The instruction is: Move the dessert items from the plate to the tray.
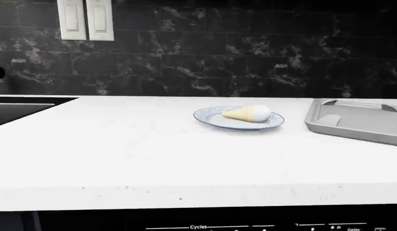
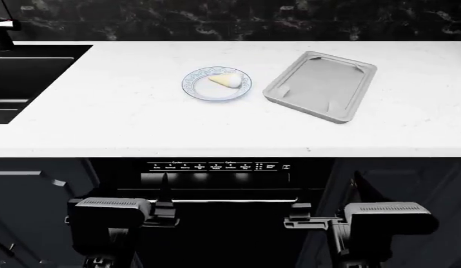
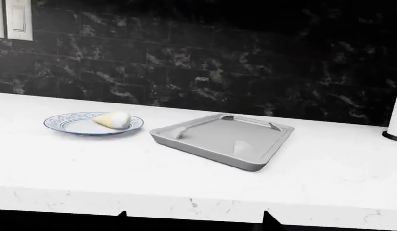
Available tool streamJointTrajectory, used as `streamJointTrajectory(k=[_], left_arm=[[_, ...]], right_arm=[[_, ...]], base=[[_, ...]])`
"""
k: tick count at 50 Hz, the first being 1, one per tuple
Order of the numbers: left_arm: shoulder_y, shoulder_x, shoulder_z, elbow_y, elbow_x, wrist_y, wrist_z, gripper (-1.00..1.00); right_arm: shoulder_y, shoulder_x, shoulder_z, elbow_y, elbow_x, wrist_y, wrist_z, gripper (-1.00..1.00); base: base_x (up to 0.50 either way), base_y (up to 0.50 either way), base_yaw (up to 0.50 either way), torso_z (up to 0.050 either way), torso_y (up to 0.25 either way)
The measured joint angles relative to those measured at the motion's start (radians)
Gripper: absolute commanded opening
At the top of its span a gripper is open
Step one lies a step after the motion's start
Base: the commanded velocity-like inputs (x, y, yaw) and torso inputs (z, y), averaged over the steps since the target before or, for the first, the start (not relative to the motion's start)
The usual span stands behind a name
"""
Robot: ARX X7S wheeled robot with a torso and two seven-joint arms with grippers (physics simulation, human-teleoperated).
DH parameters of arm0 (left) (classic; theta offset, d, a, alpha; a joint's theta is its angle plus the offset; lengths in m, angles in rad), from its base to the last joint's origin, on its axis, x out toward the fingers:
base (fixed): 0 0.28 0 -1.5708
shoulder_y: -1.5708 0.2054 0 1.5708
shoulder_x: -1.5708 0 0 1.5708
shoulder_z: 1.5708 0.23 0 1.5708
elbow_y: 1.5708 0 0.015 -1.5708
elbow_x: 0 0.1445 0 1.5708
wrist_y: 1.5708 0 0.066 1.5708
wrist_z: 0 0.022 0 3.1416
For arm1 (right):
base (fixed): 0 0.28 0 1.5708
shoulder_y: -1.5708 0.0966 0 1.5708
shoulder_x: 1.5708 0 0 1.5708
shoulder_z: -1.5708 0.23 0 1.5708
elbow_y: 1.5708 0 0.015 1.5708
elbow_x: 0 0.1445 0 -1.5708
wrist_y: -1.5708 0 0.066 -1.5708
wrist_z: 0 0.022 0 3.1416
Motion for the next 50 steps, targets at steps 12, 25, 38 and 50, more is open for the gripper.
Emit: streamJointTrajectory(k=[12,25,38,50], left_arm=[[-0.171,-0.059,-0.094,0.209,-0.199,-0.364,-0.068,1.00],[-0.613,-0.095,-0.234,0.212,-0.548,-0.899,-0.189,1.00],[-0.981,-0.184,-0.188,-0.032,-0.970,-1.126,-0.446,1.00],[-1.124,-0.241,-0.134,-0.166,-1.175,-1.162,-0.574,1.00]], right_arm=[[0.174,0.039,0.098,-0.252,0.149,0.434,-0.006,1.00],[0.617,0.208,0.292,-0.246,0.795,0.990,0.300,1.00],[1.006,0.455,0.155,0.050,1.530,1.114,0.758,1.00],[1.192,0.556,0.026,0.184,1.807,1.117,0.919,1.00]], base=[[0.00,0.00,0.00,0.000,0.000],[0.00,0.00,0.00,0.000,0.000],[0.16,-0.02,0.00,0.000,0.000],[0.50,-0.10,0.00,0.000,0.000]])
